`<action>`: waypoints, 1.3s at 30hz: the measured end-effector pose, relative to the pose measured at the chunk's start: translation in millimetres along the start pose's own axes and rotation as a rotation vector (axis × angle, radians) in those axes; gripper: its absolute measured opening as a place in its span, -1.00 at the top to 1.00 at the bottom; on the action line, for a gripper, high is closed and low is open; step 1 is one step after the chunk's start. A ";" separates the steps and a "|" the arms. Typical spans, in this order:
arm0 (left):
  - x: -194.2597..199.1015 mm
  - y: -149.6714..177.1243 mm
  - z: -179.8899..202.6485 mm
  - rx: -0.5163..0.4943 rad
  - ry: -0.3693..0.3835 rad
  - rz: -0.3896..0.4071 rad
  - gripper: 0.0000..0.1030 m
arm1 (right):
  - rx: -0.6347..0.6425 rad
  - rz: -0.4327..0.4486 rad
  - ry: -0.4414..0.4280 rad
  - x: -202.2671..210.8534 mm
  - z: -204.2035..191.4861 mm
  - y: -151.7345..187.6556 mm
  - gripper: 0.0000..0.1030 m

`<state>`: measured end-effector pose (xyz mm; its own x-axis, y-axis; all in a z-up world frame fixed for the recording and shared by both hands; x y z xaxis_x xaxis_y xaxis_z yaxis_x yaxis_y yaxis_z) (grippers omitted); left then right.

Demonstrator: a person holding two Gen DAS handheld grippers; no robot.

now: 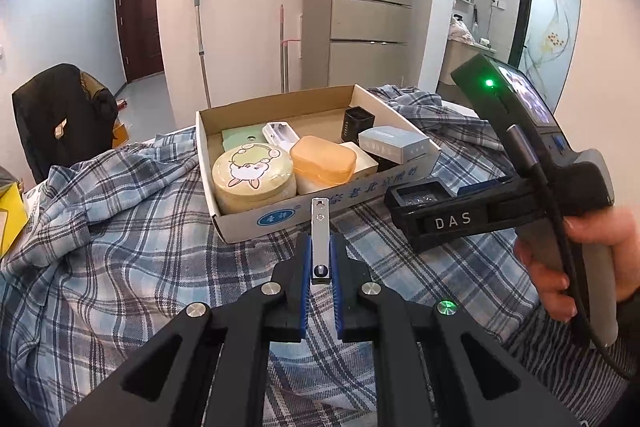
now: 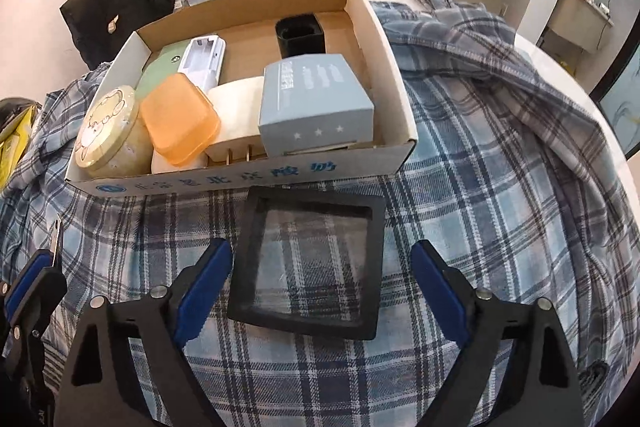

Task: Organize rigid objects
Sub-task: 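Grasp the silver nail clipper with the left gripper while the right gripper grasps the black square frame, then carry the nail clipper and black frame over the cardboard box with both grippers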

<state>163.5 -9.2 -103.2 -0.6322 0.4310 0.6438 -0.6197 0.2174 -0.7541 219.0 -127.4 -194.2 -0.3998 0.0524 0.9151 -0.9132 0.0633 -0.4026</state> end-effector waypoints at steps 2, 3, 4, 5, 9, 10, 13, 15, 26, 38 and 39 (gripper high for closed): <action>-0.1 0.3 -0.2 0.000 -0.002 -0.001 0.81 | 0.004 0.020 0.023 1.0 -0.8 -0.8 -0.65; -0.1 0.5 0.0 -0.001 -0.003 -0.001 0.81 | 0.017 0.027 0.032 1.1 -1.8 -1.2 -0.58; -0.2 0.5 0.1 -0.002 -0.005 -0.001 0.81 | 0.034 0.029 0.038 0.6 -4.0 -0.8 -0.53; 0.0 0.4 0.1 -0.002 -0.004 -0.001 0.81 | 0.048 0.023 0.036 -0.3 -6.6 0.4 -0.37; 0.3 0.7 -0.1 -0.003 -0.002 -0.001 0.81 | 0.093 0.032 0.051 3.4 -7.6 3.0 -0.35; 0.3 0.8 0.4 -0.004 -0.003 -0.001 0.81 | 0.104 0.034 0.046 5.3 -7.0 3.3 -0.35; 0.2 0.7 1.5 -0.010 -0.002 -0.001 0.81 | 0.136 0.051 0.045 14.5 -0.6 4.8 -0.35; 0.3 0.6 1.2 -0.009 -0.004 0.000 0.81 | 0.152 0.064 0.051 21.9 7.5 7.2 -0.35; 10.4 -12.4 -11.5 0.041 -0.047 0.015 0.81 | 0.213 0.111 0.000 51.5 24.0 1.7 -0.36; -10.7 -89.9 -25.2 0.073 -0.089 0.018 0.81 | 0.154 0.229 -0.059 81.6 15.8 -71.0 -0.36; -16.2 -94.9 -27.5 0.083 -0.080 0.010 0.81 | 0.139 0.226 -0.066 79.7 17.2 -76.6 -0.36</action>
Point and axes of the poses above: each gripper's, at about its wrist camera, not at the fingertips, and x roughly against the way its jaws point, z to its right, y to its underside, the point moved 7 cm from there along -x, roughly the way its jaws point, and after that the axes turned 7 degrees about y, right-handed, at the moved point
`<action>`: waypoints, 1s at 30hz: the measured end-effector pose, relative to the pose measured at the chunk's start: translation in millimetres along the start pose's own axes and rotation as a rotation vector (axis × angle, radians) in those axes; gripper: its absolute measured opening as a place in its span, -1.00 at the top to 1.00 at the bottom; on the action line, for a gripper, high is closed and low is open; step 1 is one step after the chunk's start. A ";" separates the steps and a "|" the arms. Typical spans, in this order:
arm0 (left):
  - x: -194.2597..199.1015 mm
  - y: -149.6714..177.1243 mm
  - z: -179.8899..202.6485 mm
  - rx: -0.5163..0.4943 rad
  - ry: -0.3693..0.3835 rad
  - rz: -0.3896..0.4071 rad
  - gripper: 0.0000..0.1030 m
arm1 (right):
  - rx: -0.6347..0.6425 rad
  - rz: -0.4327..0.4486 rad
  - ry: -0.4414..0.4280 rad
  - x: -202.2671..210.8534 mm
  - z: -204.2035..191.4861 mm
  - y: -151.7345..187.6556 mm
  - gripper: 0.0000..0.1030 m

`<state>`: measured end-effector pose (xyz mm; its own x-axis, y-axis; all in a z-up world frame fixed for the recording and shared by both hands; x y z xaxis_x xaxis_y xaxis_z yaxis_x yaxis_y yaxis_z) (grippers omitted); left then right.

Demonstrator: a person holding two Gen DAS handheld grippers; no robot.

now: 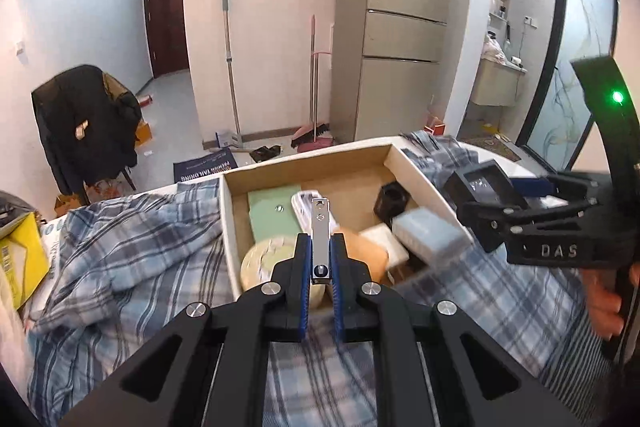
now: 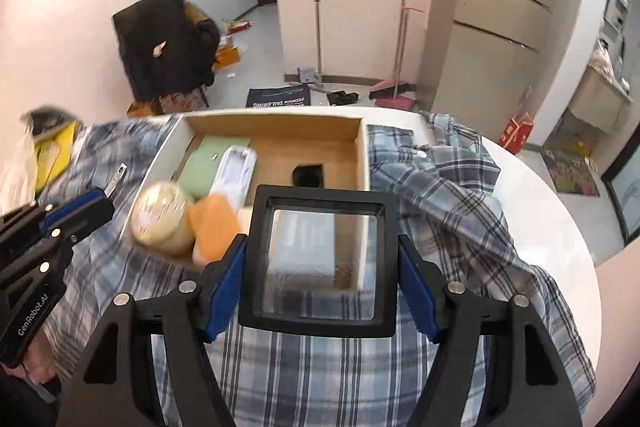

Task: Organize rigid objects
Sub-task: 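Carry the nail clipper and black frame over the cardboard box with both grippers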

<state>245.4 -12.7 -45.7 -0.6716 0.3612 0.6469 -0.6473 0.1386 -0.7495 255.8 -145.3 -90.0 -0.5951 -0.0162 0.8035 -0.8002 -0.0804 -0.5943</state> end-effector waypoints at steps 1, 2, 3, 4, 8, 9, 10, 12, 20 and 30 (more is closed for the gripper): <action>-5.3 -4.2 -1.2 0.007 0.006 -0.008 0.81 | -0.008 0.001 -0.011 -2.6 0.2 -3.5 -0.36; -14.0 -10.8 -3.8 0.015 0.006 -0.020 0.81 | -0.015 0.003 -0.020 -5.6 0.6 -8.5 -0.36; -20.8 -15.1 -5.8 0.018 0.004 -0.030 0.81 | -0.022 0.004 -0.024 -8.7 0.9 -13.0 -0.36; -28.4 -19.0 -7.0 0.021 0.000 -0.040 0.81 | -0.031 0.004 -0.028 -12.1 0.9 -17.3 -0.36; -69.7 -28.0 -22.9 0.059 -0.045 -0.097 0.81 | -0.074 -0.007 -0.041 -28.1 2.9 -27.9 -0.36; -80.4 -28.8 -27.9 0.066 -0.064 -0.110 0.81 | -0.080 -0.008 -0.049 -30.7 2.7 -28.0 -0.36; -88.2 -29.3 -31.3 0.069 -0.072 -0.121 0.81 | -0.079 -0.010 -0.058 -33.0 3.4 -27.3 -0.36; -102.3 -29.1 -38.6 0.075 -0.095 -0.137 0.80 | -0.077 -0.015 -0.066 -35.9 4.6 -23.8 -0.35; -127.5 -19.8 -48.9 0.112 -0.111 -0.170 0.80 | -0.086 -0.023 -0.059 -43.4 18.0 -26.0 -0.36; -120.8 -19.4 -47.5 0.163 -0.104 -0.146 -0.09 | -0.102 -0.012 -0.052 -44.0 25.7 -28.6 -0.36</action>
Point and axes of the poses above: each gripper's, at about its wrist camera, not at the fingertips, and x roughly against the way its jaws point, z to its right, y to its underside, the point moved 7 cm from there along -x, roughly the way its jaws point, and after that the axes turned 7 degrees about y, right-handed, at the moved point
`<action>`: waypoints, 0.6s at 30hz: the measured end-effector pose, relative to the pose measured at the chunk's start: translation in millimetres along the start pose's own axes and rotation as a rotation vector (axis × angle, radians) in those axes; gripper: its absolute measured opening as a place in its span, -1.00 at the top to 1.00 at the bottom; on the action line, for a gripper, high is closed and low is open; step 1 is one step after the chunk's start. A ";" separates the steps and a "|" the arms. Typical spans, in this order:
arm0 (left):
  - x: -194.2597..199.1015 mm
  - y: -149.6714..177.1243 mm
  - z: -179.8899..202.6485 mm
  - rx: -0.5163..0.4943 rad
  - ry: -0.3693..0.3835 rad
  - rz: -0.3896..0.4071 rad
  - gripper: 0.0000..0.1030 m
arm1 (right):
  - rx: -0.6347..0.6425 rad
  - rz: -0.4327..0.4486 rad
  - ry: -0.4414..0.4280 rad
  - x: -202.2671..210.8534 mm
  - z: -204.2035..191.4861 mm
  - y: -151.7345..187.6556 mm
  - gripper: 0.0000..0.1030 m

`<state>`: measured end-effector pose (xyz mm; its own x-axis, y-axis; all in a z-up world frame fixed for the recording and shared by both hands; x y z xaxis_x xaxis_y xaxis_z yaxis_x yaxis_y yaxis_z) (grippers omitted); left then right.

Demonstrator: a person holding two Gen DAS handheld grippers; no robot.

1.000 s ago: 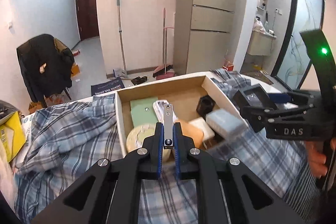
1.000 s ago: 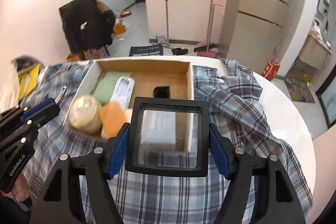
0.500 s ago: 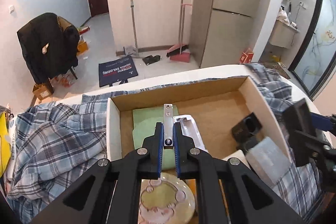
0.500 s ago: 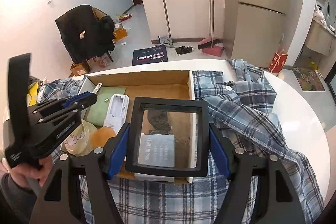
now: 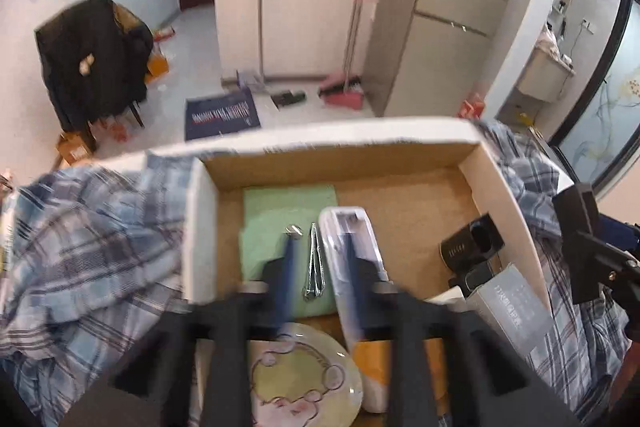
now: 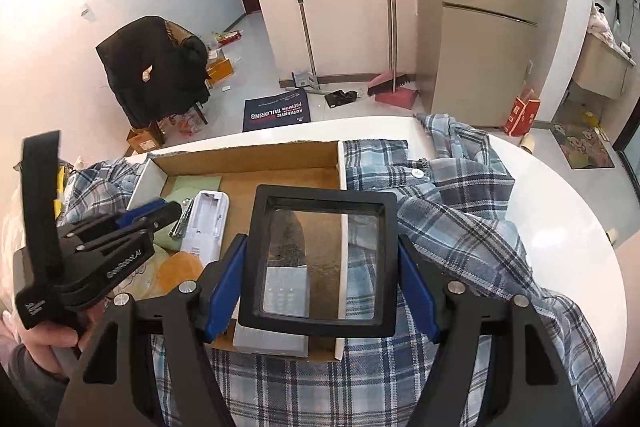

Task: Organize rigid objects
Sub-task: 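Carry the nail clipper and black frame over the cardboard box with both grippers, then lower the clipper and frame into the box and open both grippers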

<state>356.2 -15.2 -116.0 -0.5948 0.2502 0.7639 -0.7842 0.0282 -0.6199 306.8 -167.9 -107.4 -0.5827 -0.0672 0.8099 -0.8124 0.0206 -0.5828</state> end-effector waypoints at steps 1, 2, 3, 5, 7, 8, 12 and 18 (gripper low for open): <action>8.8 -2.8 -2.1 0.000 -0.019 0.044 -0.72 | -0.002 0.003 -0.002 1.9 -0.6 -0.4 -0.36; 26.7 -7.1 -5.5 0.005 -0.045 0.141 -0.86 | -0.002 0.007 -0.005 4.1 -1.1 -1.0 -0.36; 40.4 -10.3 -7.4 0.005 -0.056 0.210 -0.86 | -0.001 0.014 -0.008 6.9 -2.1 -2.1 -0.36; 73.1 -16.1 -6.1 -0.032 -0.044 0.351 -0.86 | -0.002 0.025 -0.012 11.9 -5.3 -5.6 -0.36; 97.4 -17.3 -7.2 -0.038 -0.008 0.456 -0.88 | 0.004 0.027 -0.026 15.7 -13.2 -10.8 -0.36; 106.0 -16.9 -9.1 -0.027 0.007 0.497 -1.00 | 0.013 0.029 -0.038 17.8 -19.5 -14.0 -0.36; 124.0 -16.0 -20.5 0.014 0.051 0.577 -1.00 | 0.055 0.066 -0.055 19.2 -48.8 -27.0 -0.36; 114.8 -9.4 -50.3 0.097 0.089 0.527 -1.00 | 0.057 -0.012 -0.145 -20.9 -90.4 -23.6 -0.36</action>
Point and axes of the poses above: each gripper's, at about its wrist camera, not at the fingertips, and x roughly against the way its jaws point, z to its right, y to its underside, the point moved 7 cm from there along -x, roughly the way its jaws point, and after that the axes turned 7 degrees about y, right-handed, at the moved point
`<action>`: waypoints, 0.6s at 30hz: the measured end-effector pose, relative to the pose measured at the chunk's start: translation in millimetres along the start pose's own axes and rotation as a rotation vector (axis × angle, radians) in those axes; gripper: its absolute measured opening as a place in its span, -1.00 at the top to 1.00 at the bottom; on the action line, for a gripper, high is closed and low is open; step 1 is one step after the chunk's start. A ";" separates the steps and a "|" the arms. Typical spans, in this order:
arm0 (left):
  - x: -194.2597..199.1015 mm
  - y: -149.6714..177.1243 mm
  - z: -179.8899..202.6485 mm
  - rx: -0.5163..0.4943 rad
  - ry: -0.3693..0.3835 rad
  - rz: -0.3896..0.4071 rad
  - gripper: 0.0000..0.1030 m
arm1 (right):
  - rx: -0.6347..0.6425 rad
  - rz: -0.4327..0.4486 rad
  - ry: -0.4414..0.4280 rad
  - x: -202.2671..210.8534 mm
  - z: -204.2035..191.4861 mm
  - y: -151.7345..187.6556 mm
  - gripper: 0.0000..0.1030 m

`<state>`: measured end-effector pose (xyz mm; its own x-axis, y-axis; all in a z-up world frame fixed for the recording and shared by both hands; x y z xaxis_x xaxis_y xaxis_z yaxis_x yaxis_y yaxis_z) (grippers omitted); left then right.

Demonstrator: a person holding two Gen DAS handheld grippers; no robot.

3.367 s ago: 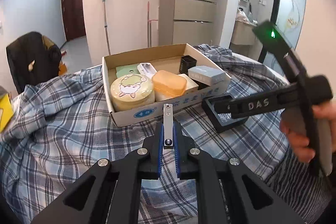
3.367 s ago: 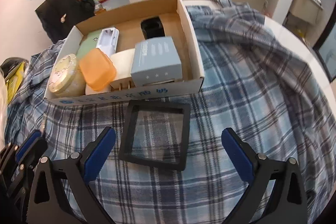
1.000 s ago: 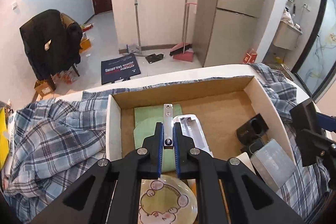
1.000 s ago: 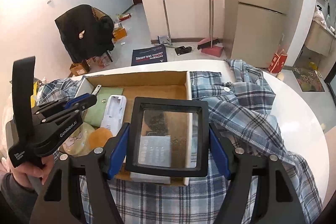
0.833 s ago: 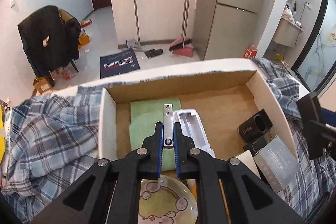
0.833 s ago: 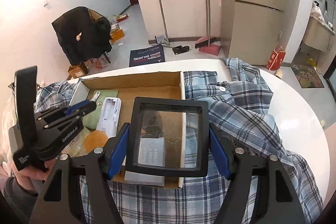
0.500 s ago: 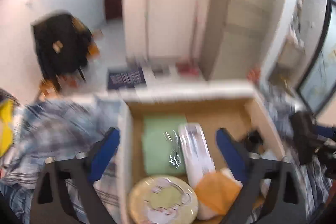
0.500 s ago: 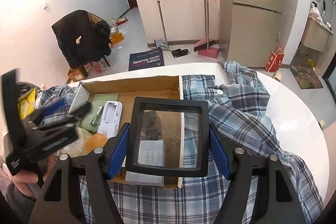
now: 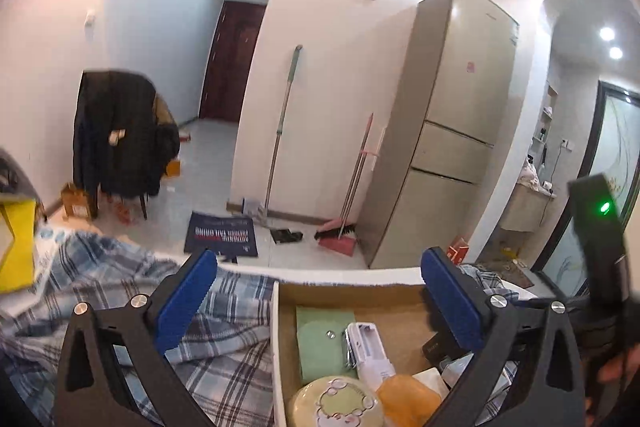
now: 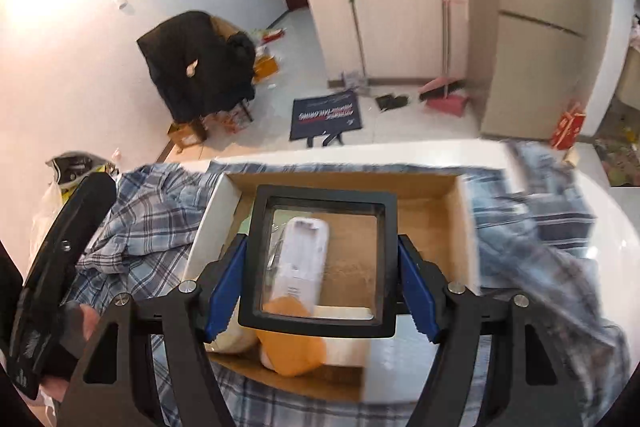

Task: Organize rigid objects
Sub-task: 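Lower the clipper and frame into the box and open both grippers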

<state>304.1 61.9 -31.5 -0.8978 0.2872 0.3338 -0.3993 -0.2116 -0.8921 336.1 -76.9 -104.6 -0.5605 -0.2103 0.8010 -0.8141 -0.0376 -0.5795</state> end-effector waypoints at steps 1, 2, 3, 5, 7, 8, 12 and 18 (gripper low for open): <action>-2.7 -1.7 -2.0 0.009 -0.001 -0.005 -1.00 | -0.002 -0.011 0.010 -7.1 -2.2 2.5 -0.36; -4.3 0.0 -6.7 0.022 -0.006 -0.012 -1.00 | -0.006 -0.029 0.020 -14.4 -4.8 5.4 -0.36; -4.2 0.1 -8.8 0.028 -0.012 -0.016 -1.00 | 0.004 -0.038 0.018 -20.0 -8.9 7.5 -0.36; -3.7 0.3 -13.1 0.033 -0.018 -0.018 -1.00 | 0.023 -0.045 0.019 -28.0 -14.1 10.3 -0.36; -3.1 0.0 -13.8 0.034 -0.015 -0.018 -1.00 | 0.026 -0.053 0.037 -35.9 -14.6 10.0 -0.36; -3.1 0.4 -12.7 0.040 -0.003 -0.020 -1.00 | 0.031 -0.057 0.042 -39.3 -15.1 9.6 -0.36; -5.0 2.4 -6.1 0.047 0.048 -0.029 -1.00 | 0.044 -0.065 0.084 -48.1 -10.3 7.7 -0.36; 1.2 2.1 10.8 -0.059 0.021 0.010 -1.00 | 0.027 -0.075 0.105 -55.5 0.1 11.1 -0.36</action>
<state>300.2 51.7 -29.6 -0.8973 0.3050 0.3192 -0.3786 -0.1594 -0.9118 358.1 -65.7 -155.5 -0.5121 -0.1028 0.8527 -0.8507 -0.0762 -0.5201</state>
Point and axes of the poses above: each gripper's, at about its wrist camera, not at the fingertips, and x roughly against the way its jaws point, z to its right, y to its underside, the point moved 7 cm from there along -x, roughly the way its jaws point, and after that the axes turned 7 degrees about y, right-handed, at the moved point
